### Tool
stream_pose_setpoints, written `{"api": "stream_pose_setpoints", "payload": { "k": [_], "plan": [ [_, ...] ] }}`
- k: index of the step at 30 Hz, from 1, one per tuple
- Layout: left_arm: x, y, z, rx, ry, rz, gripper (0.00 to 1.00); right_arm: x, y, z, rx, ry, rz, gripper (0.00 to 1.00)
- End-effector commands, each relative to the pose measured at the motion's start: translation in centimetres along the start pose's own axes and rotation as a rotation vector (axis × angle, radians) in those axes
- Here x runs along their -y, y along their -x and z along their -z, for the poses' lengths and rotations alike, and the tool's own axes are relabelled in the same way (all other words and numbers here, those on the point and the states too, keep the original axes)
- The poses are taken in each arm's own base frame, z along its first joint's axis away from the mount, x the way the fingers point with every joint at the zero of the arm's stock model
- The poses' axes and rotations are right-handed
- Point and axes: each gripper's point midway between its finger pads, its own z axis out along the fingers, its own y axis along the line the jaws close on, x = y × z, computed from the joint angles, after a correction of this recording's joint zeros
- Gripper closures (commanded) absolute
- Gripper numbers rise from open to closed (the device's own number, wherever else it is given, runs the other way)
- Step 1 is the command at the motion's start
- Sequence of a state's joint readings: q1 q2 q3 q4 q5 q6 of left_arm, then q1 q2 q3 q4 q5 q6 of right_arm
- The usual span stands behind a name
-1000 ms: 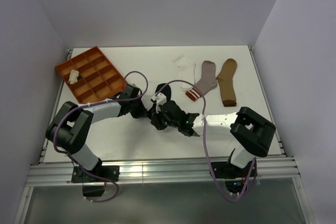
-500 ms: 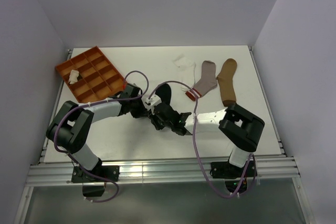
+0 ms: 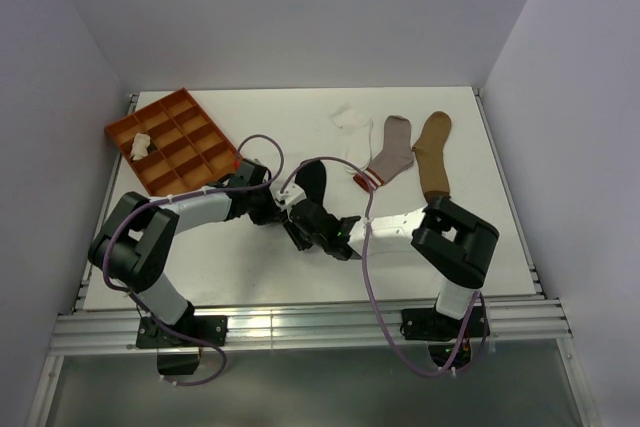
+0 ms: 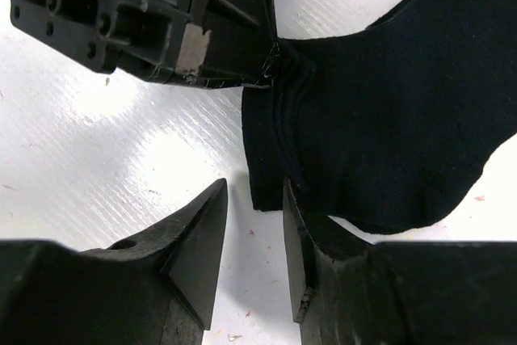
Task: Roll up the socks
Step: Roll the sock at the center of the board.
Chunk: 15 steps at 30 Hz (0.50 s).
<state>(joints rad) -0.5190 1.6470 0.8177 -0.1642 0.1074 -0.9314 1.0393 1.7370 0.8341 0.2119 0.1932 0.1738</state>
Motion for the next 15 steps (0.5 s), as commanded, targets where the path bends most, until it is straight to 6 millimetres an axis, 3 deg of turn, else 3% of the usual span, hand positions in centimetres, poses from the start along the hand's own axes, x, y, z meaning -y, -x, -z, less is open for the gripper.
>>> {"api": "stream_pose_setpoints", "payload": {
  "k": [1, 15],
  "plan": [
    [-6.1, -2.7, -0.9, -0.072, 0.223, -0.036, 0.89, 0.1, 2.0, 0.4, 0.039, -0.029, 0.026, 0.58],
    [-6.1, -2.8, -1.0, -0.076, 0.225, -0.035, 0.89, -0.2, 3.3, 0.3, 0.056, -0.031, 0.045, 0.58]
  ]
}}
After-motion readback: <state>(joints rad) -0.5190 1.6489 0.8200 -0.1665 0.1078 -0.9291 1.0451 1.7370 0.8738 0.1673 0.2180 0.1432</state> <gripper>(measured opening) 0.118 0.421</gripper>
